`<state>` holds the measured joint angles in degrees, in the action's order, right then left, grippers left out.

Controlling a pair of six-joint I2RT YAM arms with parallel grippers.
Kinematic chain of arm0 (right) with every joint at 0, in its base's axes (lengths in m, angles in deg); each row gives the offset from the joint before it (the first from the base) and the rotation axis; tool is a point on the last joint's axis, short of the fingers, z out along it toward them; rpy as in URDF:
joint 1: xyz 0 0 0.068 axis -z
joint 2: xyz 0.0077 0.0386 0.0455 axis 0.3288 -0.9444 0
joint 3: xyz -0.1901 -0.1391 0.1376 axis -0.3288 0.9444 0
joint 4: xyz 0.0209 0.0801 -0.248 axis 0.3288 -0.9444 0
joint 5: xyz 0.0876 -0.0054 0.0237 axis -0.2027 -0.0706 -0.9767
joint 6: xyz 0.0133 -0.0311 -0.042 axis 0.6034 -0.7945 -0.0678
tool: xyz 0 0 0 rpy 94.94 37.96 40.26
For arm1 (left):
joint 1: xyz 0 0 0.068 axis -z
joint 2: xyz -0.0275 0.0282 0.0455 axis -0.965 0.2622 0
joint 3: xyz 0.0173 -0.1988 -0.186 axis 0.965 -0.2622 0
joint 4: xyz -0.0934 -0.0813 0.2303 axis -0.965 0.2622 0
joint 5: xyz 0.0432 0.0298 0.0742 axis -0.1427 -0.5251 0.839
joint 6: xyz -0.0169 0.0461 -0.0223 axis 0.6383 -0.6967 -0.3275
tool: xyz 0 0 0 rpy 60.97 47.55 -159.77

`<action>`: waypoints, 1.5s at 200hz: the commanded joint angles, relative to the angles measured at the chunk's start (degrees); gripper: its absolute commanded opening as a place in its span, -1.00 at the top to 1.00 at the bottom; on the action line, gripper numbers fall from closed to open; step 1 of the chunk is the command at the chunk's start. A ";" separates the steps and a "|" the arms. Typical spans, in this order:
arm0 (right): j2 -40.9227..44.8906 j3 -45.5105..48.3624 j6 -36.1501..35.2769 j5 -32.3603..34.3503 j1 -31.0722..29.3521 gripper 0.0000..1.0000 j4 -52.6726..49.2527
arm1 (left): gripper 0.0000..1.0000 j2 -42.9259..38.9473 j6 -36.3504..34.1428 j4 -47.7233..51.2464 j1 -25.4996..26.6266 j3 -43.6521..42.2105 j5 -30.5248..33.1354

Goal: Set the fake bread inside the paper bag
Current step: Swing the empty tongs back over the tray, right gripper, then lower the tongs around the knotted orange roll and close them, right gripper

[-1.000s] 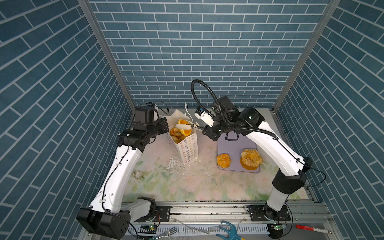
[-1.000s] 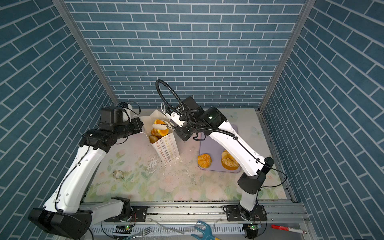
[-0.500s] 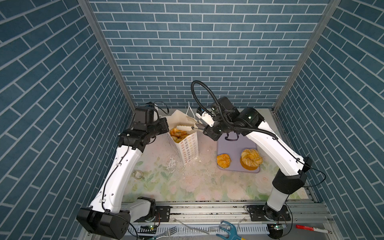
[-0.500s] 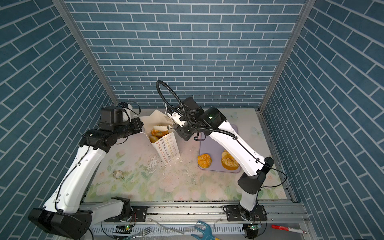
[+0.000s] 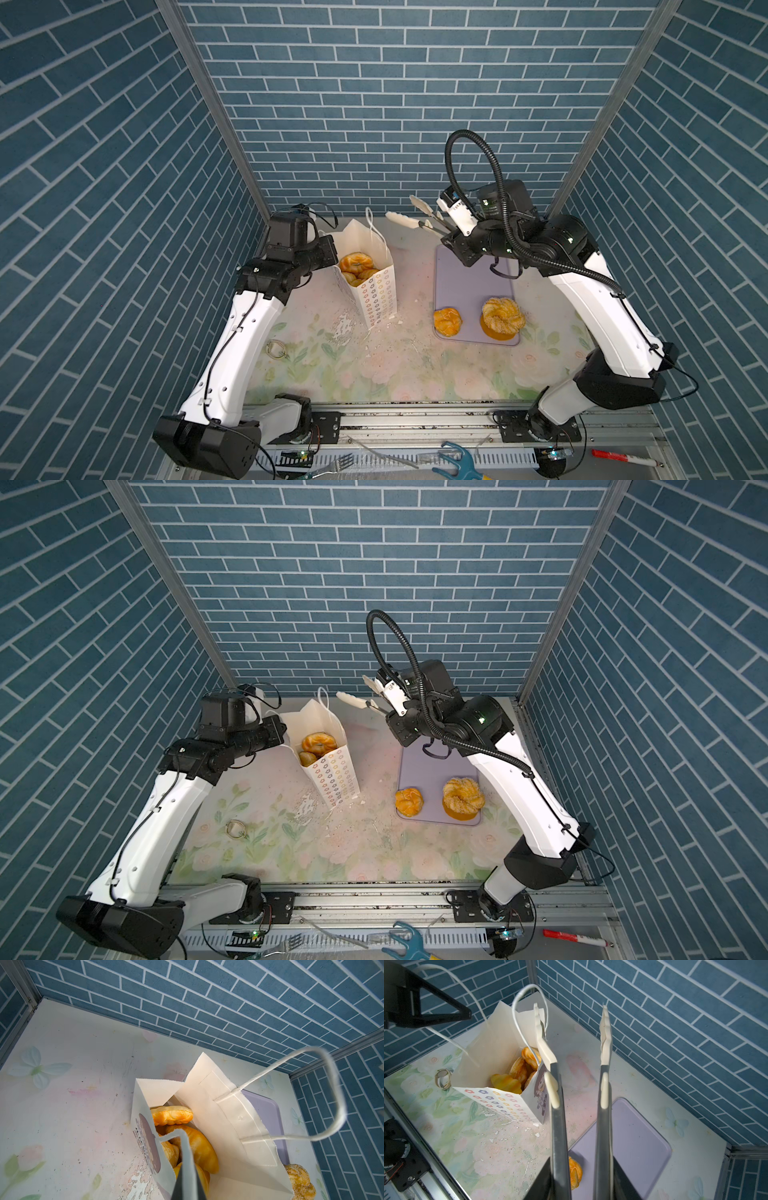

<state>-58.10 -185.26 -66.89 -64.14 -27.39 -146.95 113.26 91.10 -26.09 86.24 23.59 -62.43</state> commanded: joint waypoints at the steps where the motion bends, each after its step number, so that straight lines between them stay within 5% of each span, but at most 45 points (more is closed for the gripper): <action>1: 2.97 2.03 2.36 1.61 2.88 0.21 3.38 | 1.00 -0.27 -0.34 0.24 0.29 0.79 0.51; 110: 8.83 19.92 7.83 -3.07 18.02 0.24 3.00 | 1.00 -0.04 -0.30 0.54 0.29 1.03 0.55; 300: 2.33 31.65 4.69 -18.09 20.58 0.24 -13.14 | 1.00 0.82 -0.45 0.76 0.29 2.03 0.81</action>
<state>-55.13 -153.70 -61.17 -79.15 -6.54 -158.05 113.56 91.08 -26.03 86.24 24.07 -61.99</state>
